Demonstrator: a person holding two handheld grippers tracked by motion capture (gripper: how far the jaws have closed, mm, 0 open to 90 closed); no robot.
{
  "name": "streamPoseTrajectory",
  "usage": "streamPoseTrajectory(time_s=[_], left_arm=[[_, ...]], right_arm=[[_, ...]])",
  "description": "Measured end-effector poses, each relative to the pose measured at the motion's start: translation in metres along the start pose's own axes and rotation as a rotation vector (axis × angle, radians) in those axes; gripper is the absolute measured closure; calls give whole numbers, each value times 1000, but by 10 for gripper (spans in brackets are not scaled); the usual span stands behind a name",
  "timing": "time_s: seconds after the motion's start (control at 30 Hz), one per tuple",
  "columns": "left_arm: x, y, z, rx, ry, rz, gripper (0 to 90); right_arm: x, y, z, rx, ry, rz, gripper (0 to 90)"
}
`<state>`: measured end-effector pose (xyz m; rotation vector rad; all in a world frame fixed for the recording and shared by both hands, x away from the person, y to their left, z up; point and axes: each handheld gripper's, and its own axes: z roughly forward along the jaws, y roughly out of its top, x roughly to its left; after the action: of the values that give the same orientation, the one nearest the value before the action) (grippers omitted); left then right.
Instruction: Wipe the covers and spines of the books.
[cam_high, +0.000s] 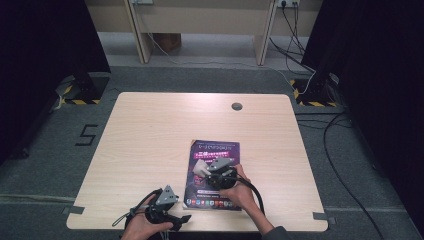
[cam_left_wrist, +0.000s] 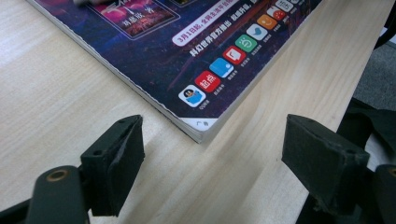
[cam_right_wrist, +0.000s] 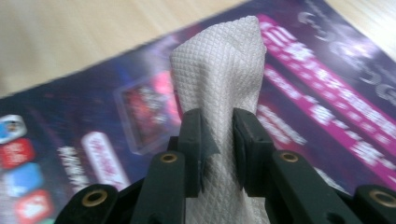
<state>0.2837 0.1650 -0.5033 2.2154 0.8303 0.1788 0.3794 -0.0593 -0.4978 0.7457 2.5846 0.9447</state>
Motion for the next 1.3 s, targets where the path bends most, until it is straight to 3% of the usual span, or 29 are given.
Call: streamPoseTrajectory(time_s=[0.17, 0.43, 0.53, 0.73, 0.87, 1.3], left_arm=[[1, 0, 0, -3, 4, -1, 201], [1, -1, -1, -1, 5, -1, 201], [2, -1, 0, -2, 5, -3, 201], [0, 0, 1, 3, 1, 2, 201], [0, 0, 1, 3, -2, 1, 202], [-5, -1, 5, 16, -17, 17, 202]], right_arm=[[14, 3, 2, -7, 29, -20, 746], [7, -2, -2, -8, 31, 2, 746], [-4, -8, -6, -7, 6, 27, 746], [-43, -23, -15, -7, -92, 126, 748], [-64, -30, -17, -9, -145, 167, 749], [-93, -31, -15, -4, -231, 235, 745]])
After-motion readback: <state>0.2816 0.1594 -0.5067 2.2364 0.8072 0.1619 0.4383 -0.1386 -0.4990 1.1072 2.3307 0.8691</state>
